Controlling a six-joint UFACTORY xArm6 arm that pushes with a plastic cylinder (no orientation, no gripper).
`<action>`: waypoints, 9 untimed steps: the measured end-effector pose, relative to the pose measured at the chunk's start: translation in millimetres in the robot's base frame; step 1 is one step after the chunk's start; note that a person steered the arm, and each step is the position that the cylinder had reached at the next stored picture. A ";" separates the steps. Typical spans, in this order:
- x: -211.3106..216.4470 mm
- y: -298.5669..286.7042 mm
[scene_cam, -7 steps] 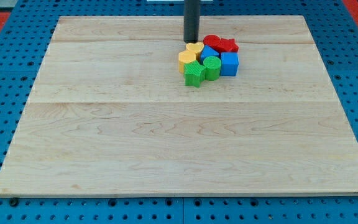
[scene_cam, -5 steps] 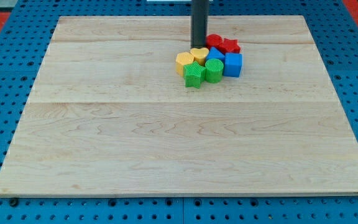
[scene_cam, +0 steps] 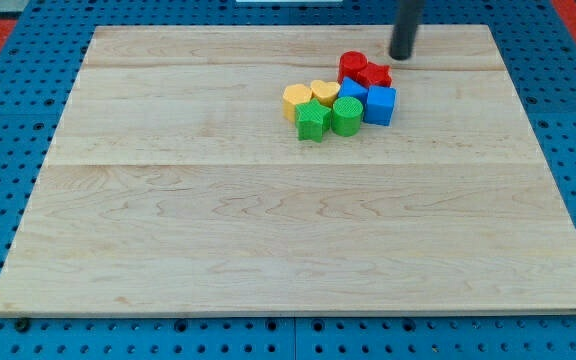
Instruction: Push the red circle closer to the yellow heart
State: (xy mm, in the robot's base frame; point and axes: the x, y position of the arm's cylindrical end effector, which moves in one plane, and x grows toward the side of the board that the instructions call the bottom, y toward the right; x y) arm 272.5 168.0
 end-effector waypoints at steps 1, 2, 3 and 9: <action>12.1 -29.5; 10.3 -52.9; 10.2 -67.3; 5.0 -115.1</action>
